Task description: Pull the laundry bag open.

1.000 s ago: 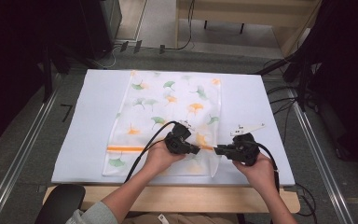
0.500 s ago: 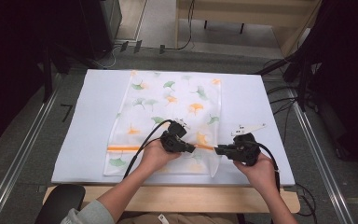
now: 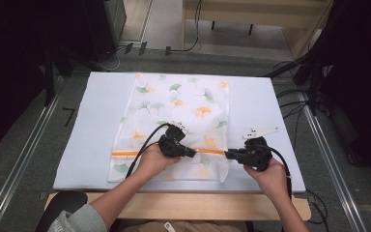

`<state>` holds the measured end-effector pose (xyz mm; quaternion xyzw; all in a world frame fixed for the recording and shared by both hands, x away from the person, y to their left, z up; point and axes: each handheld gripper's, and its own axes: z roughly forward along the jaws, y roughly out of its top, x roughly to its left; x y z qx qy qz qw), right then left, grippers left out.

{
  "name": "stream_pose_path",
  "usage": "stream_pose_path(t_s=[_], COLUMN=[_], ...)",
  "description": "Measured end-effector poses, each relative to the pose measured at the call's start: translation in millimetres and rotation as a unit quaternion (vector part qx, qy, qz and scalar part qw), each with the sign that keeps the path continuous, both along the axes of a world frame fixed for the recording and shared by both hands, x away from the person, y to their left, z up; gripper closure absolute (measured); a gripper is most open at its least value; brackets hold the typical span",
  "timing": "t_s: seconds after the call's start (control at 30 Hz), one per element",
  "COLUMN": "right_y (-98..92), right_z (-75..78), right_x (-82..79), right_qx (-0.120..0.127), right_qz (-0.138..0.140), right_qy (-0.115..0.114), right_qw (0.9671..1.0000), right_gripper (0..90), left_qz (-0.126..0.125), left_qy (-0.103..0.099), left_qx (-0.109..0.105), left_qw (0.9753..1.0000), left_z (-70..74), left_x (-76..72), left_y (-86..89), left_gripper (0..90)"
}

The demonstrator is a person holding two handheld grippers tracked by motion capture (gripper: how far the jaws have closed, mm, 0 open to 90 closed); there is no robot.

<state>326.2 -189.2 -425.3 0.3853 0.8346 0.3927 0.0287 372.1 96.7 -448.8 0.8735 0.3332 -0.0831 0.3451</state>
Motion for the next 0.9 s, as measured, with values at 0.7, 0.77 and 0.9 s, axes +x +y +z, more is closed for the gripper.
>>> stream_pose_path(t_s=[0.7,0.77,0.9], right_y=[1.6,1.7,3.2], right_z=[-3.4,-3.3,-2.8], right_x=[0.7,0.9,1.3], right_qx=[0.001,0.001,-0.001], right_qz=[0.001,0.002,0.004], right_qy=[0.013,0.011,0.013], right_qw=[0.9999,0.9999,0.9999], right_gripper=[85.2,85.2,85.2], left_qz=[-0.004,-0.003,0.009], left_qy=[0.010,0.013,0.015], left_qx=[-0.003,-0.003,0.003], left_qw=[0.9999,0.9999,0.9998], left_z=[1.2,1.2,0.3], left_x=[0.1,0.1,2.1], left_y=[4.4,5.0,12.0], left_gripper=[90.0,90.0,90.0])
